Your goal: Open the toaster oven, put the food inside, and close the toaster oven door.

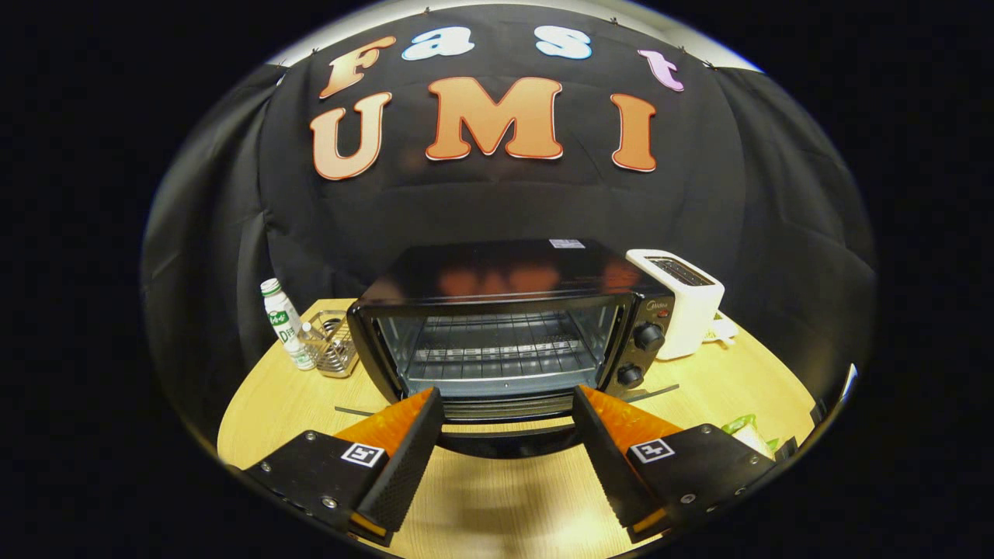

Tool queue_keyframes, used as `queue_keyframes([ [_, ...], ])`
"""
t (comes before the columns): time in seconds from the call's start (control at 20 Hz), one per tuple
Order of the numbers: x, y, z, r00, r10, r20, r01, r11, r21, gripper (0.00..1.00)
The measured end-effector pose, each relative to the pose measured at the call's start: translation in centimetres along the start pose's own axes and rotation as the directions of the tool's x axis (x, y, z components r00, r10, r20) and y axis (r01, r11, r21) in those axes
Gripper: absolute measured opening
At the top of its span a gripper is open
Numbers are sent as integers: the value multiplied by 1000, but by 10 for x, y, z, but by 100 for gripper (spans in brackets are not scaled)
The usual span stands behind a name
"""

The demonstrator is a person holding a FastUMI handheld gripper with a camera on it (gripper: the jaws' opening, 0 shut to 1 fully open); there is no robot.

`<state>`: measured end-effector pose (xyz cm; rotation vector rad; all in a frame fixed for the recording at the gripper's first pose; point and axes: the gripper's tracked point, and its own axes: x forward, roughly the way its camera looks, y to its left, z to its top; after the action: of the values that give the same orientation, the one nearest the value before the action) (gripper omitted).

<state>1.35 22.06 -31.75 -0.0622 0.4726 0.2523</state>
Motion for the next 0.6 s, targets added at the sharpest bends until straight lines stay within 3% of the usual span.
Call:
queue_keyframes([
  [0.6, 12, -11, -80, 988, -7, -152, 9, 1000, 10, 99],
])
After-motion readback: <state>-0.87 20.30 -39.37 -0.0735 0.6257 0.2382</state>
